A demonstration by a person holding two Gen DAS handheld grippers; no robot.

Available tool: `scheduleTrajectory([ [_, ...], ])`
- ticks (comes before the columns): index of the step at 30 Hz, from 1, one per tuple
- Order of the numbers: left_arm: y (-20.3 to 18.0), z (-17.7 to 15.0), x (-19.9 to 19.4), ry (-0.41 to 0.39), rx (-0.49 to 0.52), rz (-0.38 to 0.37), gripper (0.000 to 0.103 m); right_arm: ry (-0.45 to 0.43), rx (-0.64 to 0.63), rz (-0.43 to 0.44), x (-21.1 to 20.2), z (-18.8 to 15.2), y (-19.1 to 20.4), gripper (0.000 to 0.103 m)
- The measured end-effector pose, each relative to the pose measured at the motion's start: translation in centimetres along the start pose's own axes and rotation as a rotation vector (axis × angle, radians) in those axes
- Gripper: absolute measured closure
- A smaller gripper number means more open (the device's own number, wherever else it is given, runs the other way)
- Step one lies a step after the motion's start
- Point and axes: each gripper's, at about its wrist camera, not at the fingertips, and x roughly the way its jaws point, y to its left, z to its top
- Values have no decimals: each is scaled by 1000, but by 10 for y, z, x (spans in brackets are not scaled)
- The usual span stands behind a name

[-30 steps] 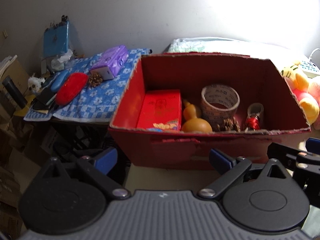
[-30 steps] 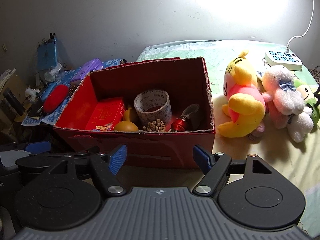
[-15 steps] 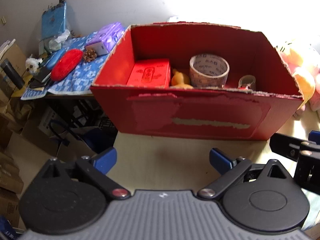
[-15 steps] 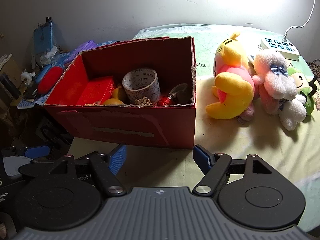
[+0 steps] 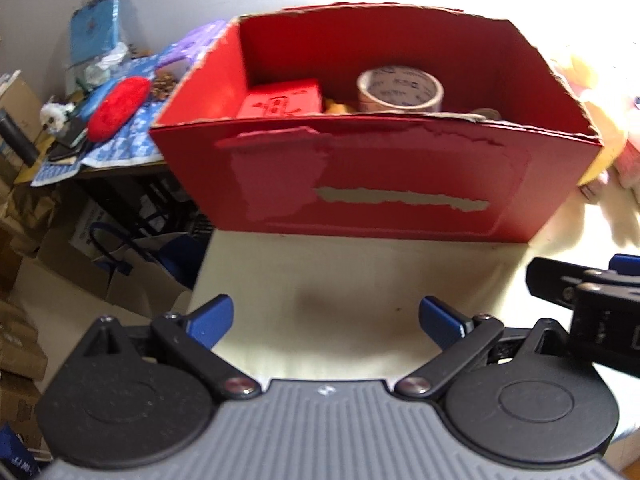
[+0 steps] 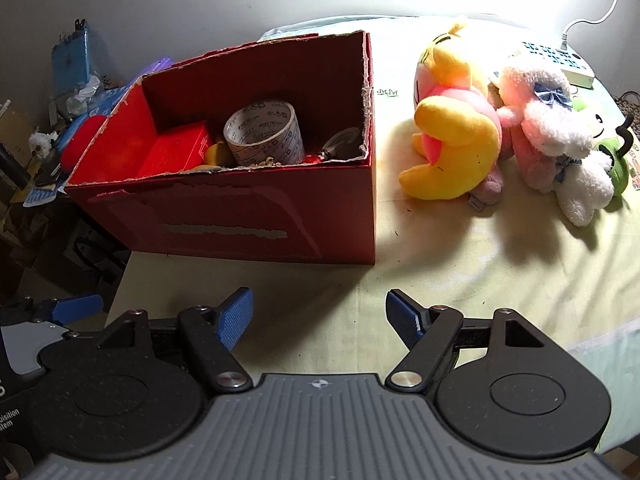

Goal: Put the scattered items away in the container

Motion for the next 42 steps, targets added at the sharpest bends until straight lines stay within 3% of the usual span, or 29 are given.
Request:
scheduleTrajectory([
  [8,-1,14,5,-27,92,-61,3,-6,63,-69,4,3,4,27],
  [17,14,12,24,9,147,-111,3,28,114,-100,18,-7,17,27],
  [33,61,19,15,-40,94,-96,3,-31,83,-67,9,2,59,27],
  [42,66,30,5,-66,104,-104,3,-67,98,-48,-3,16,65,27],
])
